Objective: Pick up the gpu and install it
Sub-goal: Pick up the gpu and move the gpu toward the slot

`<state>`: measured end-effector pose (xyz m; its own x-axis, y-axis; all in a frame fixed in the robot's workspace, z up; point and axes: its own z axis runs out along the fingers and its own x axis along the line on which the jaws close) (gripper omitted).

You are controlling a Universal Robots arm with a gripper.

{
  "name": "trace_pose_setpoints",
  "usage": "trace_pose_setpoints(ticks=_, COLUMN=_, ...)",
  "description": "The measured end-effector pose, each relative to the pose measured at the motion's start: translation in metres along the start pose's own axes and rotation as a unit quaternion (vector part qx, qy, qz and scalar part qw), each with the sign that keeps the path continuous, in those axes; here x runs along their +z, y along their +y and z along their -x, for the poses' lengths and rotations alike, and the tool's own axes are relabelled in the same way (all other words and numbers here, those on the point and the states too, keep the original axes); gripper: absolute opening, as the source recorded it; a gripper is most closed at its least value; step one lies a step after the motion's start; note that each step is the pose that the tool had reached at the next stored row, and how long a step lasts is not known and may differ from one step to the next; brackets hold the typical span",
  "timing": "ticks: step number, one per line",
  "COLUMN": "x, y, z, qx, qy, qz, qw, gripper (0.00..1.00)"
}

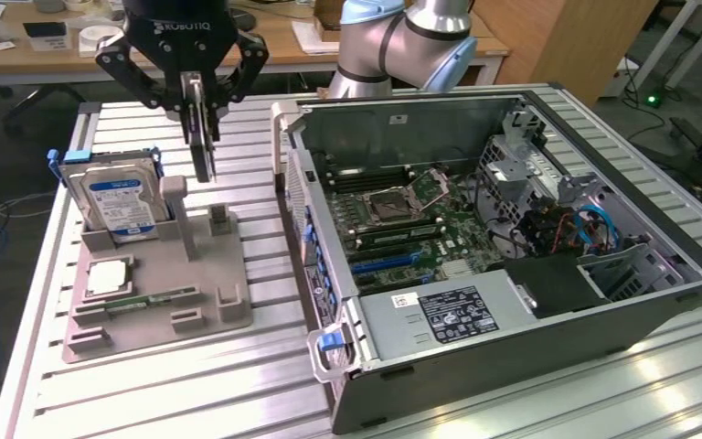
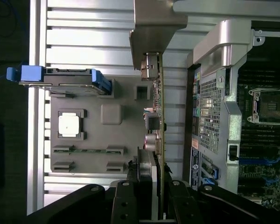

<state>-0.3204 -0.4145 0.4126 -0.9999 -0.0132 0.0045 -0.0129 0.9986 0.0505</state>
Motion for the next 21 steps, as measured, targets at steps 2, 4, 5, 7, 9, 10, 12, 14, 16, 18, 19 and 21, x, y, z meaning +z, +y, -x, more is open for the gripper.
trace_pose_setpoints(ticks=2, x=0.0000, y=0.0000, z=0.0000, qx=0.000, qy=0.0000, qz=0.0000, qw=1.0000, gripper=0.28)
trace_pose_setpoints(ticks=4, x=-0.0001, y=0.0000, z=0.0005, qx=0.000, qy=0.0001, qz=-0.0001, qw=1.0000, gripper=0.28)
trace_pose_setpoints(ticks=5, x=-0.0001, y=0.0000, z=0.0006, qx=0.000, qy=0.0001, qz=0.0000, qw=1.0000, gripper=0.28)
trace_pose_setpoints(ticks=7, x=0.0000, y=0.0000, z=0.0012, qx=0.000, qy=0.0000, qz=0.0000, qw=1.0000, gripper=0.28)
trace_pose_setpoints(ticks=9, x=0.0000, y=0.0000, z=0.0021, qx=0.000, qy=0.0001, qz=0.0000, qw=1.0000, gripper=0.28)
trace_pose_setpoints(ticks=10, x=0.0000, y=0.0000, z=0.0026, qx=0.000, qy=0.0001, qz=0.0000, qw=1.0000, gripper=0.28)
trace_pose_setpoints(ticks=12, x=0.0000, y=0.0000, z=0.0037, qx=0.000, qy=0.0000, qz=0.0000, qw=1.0000, gripper=0.28)
trace_pose_setpoints(ticks=14, x=0.0000, y=0.0000, z=0.0043, qx=0.000, qy=0.0000, qz=0.0000, qw=1.0000, gripper=0.28)
trace_pose_setpoints(ticks=16, x=0.0000, y=-0.0001, z=0.0050, qx=0.000, qy=0.0000, qz=0.0000, qw=1.0000, gripper=0.28)
trace_pose_setpoints(ticks=18, x=0.0000, y=-0.0001, z=0.0057, qx=0.000, qy=0.0000, qz=0.0000, qw=1.0000, gripper=0.28)
trace_pose_setpoints(ticks=19, x=0.0000, y=-0.0001, z=0.0061, qx=0.000, qy=0.0001, qz=0.0000, qw=1.0000, gripper=0.28)
trace_pose_setpoints(ticks=21, x=0.0000, y=-0.0001, z=0.0072, qx=0.000, qy=0.0001, qz=0.0000, qw=1.0000, gripper=0.28)
